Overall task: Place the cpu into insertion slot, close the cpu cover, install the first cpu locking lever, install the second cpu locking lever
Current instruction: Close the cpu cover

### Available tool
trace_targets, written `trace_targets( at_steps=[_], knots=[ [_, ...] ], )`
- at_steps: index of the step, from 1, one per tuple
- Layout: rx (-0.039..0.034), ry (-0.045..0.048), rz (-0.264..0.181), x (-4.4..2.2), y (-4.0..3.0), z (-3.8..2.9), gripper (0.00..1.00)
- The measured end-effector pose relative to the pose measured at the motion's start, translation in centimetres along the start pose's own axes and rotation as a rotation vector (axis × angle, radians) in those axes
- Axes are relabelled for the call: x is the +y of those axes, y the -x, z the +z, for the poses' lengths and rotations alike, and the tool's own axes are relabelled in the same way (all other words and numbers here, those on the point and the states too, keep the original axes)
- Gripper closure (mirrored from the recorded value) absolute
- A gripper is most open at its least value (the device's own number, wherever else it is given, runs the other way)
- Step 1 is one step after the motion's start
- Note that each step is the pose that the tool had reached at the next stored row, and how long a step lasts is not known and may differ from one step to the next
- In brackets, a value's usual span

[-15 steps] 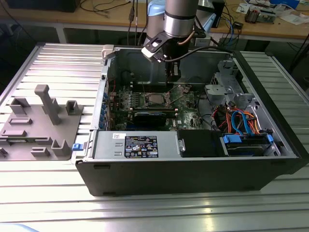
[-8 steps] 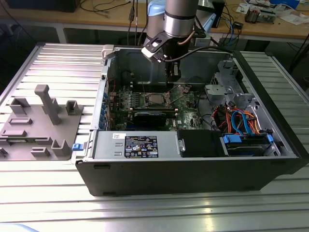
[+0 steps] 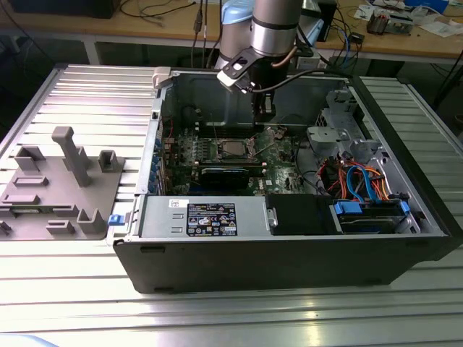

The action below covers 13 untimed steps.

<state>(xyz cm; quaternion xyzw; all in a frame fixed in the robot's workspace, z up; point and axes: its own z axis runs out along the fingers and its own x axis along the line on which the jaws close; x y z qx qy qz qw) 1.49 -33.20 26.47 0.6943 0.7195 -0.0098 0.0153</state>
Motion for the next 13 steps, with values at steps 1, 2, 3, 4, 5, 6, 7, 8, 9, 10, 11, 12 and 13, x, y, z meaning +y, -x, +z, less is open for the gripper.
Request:
trace_targets(
  at_steps=[1, 2, 3, 4, 5, 6, 7, 8, 9, 10, 11, 12, 13],
  knots=[
    [-0.0002, 0.0002, 0.000, 0.18, 0.00, 0.00, 0.89],
    [-0.0002, 0.0004, 0.000, 0.34, 0.01, 0.00, 0.89],
    [-0.0002, 0.0004, 0.000, 0.39, 0.01, 0.00, 0.89],
    [-0.0002, 0.0004, 0.000, 0.44, 0.01, 0.00, 0.89],
    [-0.0001, 0.0004, 0.000, 0.44, 0.01, 0.00, 0.89],
    [-0.0002, 0.0004, 0.000, 0.45, 0.01, 0.00, 0.89],
    [-0.0001, 0.0004, 0.000, 0.45, 0.01, 0.00, 0.89],
    [-0.0001, 0.0004, 0.000, 0.45, 0.01, 0.00, 0.89],
    [-0.0001, 0.0004, 0.000, 0.46, 0.01, 0.00, 0.89],
    [-0.0001, 0.0004, 0.000, 0.46, 0.01, 0.00, 0.89],
    [-0.0002, 0.0004, 0.000, 0.46, 0.01, 0.00, 0.89],
    [-0.0001, 0.0004, 0.000, 0.46, 0.01, 0.00, 0.89],
    [-0.0001, 0.0003, 0.000, 0.46, 0.01, 0.00, 0.89]
  ],
)
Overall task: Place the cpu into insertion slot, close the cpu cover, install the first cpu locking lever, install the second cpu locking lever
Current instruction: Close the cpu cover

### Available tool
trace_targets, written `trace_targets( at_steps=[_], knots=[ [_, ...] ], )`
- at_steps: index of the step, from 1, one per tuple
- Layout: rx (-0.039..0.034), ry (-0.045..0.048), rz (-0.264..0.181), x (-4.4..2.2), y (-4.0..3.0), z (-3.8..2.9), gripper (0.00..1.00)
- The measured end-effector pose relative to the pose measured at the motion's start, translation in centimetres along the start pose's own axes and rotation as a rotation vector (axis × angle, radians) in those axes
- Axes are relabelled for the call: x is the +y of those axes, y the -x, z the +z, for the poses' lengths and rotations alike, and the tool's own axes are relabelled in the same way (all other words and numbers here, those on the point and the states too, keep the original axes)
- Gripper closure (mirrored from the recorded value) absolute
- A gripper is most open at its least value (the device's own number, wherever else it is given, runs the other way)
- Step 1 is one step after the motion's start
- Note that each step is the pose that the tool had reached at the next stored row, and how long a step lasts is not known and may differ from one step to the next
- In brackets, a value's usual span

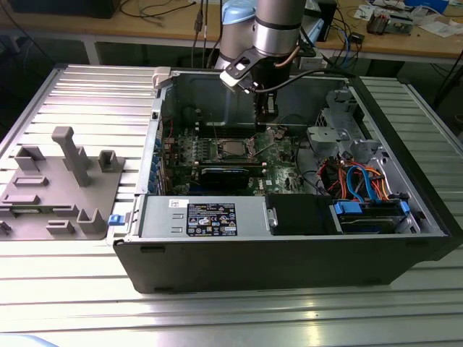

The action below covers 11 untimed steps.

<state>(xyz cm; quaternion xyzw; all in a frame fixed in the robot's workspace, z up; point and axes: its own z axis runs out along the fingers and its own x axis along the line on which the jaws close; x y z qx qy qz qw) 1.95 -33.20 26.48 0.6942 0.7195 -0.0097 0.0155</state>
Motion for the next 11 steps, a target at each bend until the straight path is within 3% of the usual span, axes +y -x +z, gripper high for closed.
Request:
trace_targets(
  at_steps=[5, 11],
  knots=[
    [-0.0001, 0.0000, 0.000, 0.09, 0.00, 0.00, 0.89],
    [0.0000, 0.0000, 0.000, 0.80, 0.03, 0.01, 0.89]
  ],
)
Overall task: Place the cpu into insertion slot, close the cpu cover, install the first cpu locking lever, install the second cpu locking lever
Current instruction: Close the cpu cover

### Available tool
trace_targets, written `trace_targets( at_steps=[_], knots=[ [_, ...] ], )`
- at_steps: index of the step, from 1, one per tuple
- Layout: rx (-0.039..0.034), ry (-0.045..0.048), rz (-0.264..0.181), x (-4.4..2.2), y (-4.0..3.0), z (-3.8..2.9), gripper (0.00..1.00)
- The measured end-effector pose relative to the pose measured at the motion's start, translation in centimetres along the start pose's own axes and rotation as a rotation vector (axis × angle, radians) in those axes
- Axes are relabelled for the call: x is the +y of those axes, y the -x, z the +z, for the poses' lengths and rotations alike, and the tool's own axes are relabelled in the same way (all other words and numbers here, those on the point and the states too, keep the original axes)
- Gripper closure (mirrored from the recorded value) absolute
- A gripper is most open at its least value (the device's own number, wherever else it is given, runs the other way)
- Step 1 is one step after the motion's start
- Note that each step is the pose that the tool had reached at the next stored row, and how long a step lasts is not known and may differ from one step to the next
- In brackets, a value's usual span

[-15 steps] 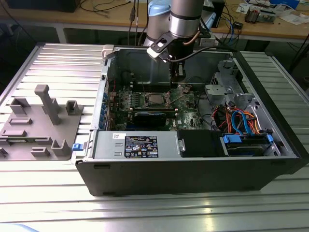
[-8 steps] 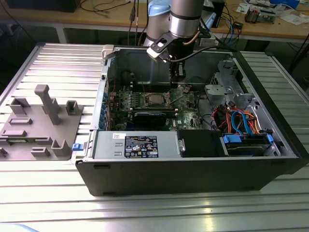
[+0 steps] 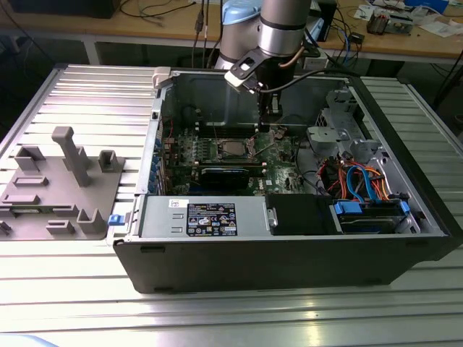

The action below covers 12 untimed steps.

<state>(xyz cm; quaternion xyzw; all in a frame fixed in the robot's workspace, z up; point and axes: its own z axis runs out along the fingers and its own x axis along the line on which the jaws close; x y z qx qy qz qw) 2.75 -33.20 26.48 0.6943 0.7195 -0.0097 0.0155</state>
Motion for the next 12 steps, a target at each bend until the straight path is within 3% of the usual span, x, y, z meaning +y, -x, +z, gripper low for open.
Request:
trace_targets(
  at_steps=[7, 12],
  knots=[
    [0.0000, 0.0000, 0.000, 0.06, 0.00, 0.00, 0.89],
    [-0.0001, -0.0001, 0.002, 0.69, 0.02, 0.06, 0.89]
  ],
)
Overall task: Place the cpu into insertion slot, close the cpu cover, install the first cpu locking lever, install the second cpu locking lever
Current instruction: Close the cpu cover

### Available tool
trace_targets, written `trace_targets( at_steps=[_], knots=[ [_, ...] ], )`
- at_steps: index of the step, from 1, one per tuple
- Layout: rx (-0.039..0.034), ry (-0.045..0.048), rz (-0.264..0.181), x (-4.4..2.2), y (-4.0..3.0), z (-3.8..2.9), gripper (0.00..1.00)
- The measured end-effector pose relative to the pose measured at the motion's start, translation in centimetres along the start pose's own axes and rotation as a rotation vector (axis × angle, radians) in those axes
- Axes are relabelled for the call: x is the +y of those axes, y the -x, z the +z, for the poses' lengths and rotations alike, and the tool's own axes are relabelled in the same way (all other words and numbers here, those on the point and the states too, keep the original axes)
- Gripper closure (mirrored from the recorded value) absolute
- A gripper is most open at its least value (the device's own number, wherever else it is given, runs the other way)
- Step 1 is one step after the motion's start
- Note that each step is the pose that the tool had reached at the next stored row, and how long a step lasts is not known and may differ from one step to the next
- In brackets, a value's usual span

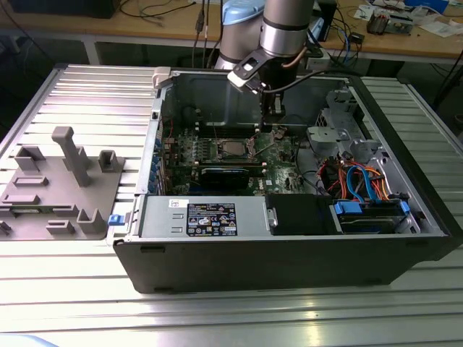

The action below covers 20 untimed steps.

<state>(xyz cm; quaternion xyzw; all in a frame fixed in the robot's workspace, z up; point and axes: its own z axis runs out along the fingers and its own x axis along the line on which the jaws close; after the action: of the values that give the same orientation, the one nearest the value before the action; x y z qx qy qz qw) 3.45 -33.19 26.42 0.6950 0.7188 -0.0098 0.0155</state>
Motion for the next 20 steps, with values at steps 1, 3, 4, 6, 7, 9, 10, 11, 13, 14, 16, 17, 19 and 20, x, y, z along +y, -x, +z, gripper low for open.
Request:
trace_targets(
  at_steps=[1, 3, 4, 6, 7, 9, 10, 11, 13, 14, 16, 17, 19, 20],
  knots=[
    [0.0000, 0.0000, 0.000, 0.17, 0.00, 0.02, 0.89],
    [0.0002, 0.0000, 0.000, 0.62, -0.01, 0.06, 0.89],
    [0.0001, 0.0000, 0.000, 0.79, -0.01, 0.07, 0.89],
    [0.0001, 0.0001, 0.000, 1.07, -0.03, 0.08, 0.89],
    [0.0001, 0.0000, 0.000, 1.31, -0.04, 0.08, 0.89],
    [0.0002, 0.0000, 0.000, 1.74, -0.04, 0.09, 0.89],
    [0.0001, 0.0000, 0.000, 1.88, -0.04, 0.09, 0.89],
    [0.0001, 0.0000, 0.000, 2.22, -0.03, 0.10, 0.89],
    [0.0001, 0.0000, 0.000, 2.59, -0.03, 0.11, 0.89],
    [0.0001, 0.0000, 0.000, 2.86, -0.04, 0.12, 0.89],
    [0.0002, 0.0000, 0.000, 3.28, -0.06, 0.15, 0.89],
    [0.0001, 0.0000, 0.000, 3.58, -0.08, 0.20, 0.89],
    [0.0000, 0.0000, 0.000, 3.80, -0.10, 0.45, 0.89],
    [0.0001, 0.0000, 0.000, 3.81, -0.10, 0.63, 0.89]
  ],
)
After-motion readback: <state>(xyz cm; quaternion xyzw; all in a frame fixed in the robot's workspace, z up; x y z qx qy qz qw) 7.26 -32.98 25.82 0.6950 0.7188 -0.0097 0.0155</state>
